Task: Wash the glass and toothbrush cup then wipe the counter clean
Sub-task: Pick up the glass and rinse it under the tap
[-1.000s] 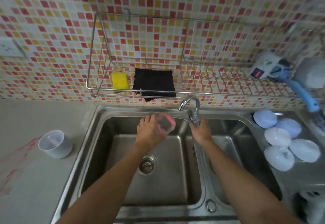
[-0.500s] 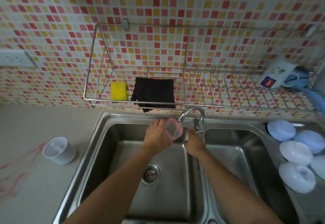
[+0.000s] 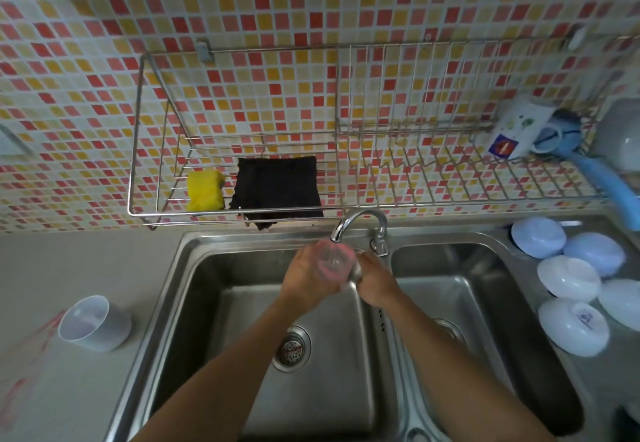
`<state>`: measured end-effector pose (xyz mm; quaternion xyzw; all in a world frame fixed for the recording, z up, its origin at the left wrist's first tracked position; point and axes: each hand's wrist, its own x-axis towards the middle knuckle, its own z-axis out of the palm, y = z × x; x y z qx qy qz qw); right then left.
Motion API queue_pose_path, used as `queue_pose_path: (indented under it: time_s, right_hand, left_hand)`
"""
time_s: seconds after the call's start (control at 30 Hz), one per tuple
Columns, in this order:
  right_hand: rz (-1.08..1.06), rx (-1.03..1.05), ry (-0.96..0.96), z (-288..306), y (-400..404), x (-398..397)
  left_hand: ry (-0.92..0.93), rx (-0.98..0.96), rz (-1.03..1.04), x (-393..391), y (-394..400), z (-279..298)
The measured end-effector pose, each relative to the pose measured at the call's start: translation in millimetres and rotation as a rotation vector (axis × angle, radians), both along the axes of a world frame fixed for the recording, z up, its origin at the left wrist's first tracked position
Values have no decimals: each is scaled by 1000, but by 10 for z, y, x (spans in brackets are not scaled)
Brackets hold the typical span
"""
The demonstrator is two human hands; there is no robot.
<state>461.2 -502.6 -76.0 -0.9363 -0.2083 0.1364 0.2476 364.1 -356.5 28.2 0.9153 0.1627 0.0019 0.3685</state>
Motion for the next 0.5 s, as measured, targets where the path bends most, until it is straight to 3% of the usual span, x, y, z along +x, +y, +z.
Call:
queue_pose_path:
  time_s: [0.5]
  right_hand:
    - [32,-83,15,-7,-13,57]
  left_hand:
    - [-71,-134,1,45,-4,-123]
